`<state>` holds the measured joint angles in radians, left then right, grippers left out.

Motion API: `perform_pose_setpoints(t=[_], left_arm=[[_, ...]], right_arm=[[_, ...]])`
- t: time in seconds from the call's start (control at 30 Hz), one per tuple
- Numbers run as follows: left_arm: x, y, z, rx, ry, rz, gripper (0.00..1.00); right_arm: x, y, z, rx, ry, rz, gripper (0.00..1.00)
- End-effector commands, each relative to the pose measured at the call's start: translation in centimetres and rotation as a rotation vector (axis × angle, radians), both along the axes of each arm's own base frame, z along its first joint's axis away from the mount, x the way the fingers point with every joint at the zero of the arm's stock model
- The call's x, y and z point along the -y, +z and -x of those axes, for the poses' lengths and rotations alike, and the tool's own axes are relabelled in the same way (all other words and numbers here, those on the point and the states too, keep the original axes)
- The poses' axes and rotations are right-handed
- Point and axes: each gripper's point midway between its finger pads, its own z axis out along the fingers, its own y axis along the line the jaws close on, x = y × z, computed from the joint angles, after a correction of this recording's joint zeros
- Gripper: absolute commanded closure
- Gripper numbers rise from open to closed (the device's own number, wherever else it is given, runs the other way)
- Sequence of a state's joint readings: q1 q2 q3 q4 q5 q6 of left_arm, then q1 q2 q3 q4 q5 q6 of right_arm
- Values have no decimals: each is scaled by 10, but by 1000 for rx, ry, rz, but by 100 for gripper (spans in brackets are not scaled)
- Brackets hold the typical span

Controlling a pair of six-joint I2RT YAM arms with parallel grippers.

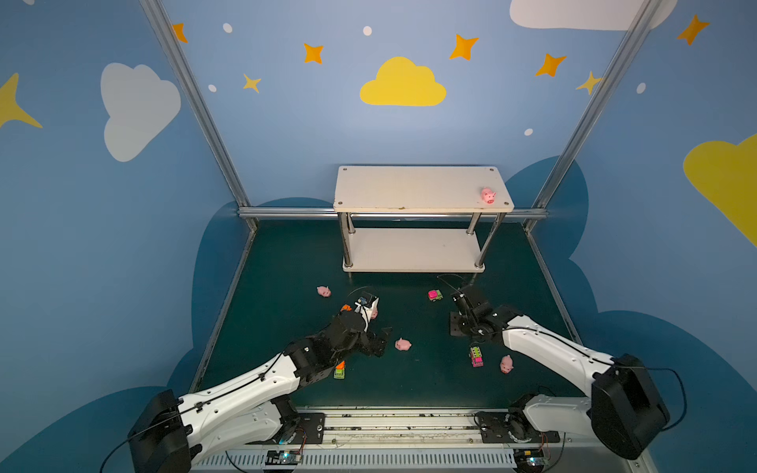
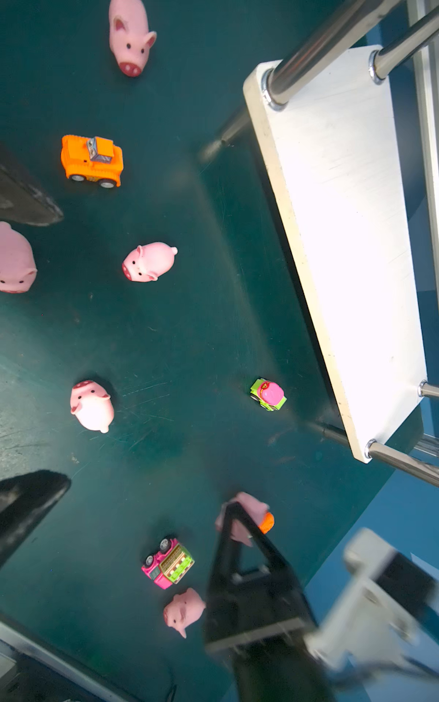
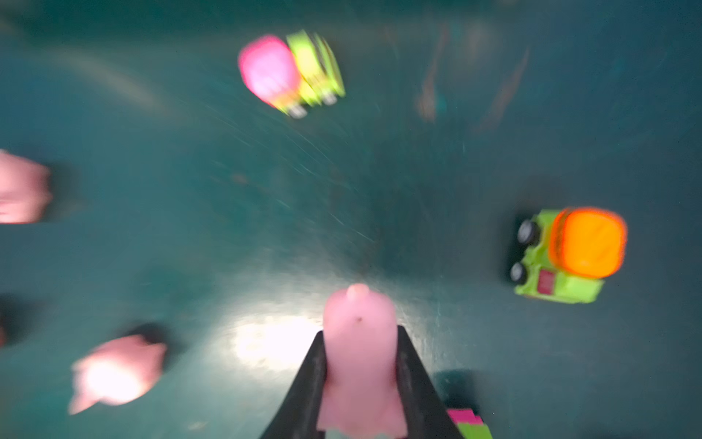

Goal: Place and organize the plastic toys onto the shelf
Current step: 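Lift the pink pig with the right gripper up above the top shelf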

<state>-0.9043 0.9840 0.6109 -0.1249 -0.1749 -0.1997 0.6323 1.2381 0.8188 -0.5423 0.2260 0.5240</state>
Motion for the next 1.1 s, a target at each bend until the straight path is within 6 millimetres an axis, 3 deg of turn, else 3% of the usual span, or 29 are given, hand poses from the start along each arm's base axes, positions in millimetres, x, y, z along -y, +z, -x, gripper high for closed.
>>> perform_pose_setpoints(t=[0.0, 0.4, 0.63, 0.9, 1.07], left_arm=[[2, 27, -5, 56, -6, 10, 0], [28, 84, -17, 109, -53, 56, 0], [45, 106, -29, 139, -88, 15, 0], [60, 121, -37, 175, -123, 10, 0], [63, 118, -38, 172, -130, 9, 0]], right_arm=[[7, 34, 6, 25, 49, 50, 74], [-12, 161, -24, 233, 140, 7, 73], [-24, 220, -49, 334, 175, -19, 73], [-21, 287, -101, 450, 173, -51, 74], [-18, 313, -138, 491, 170, -21, 74]])
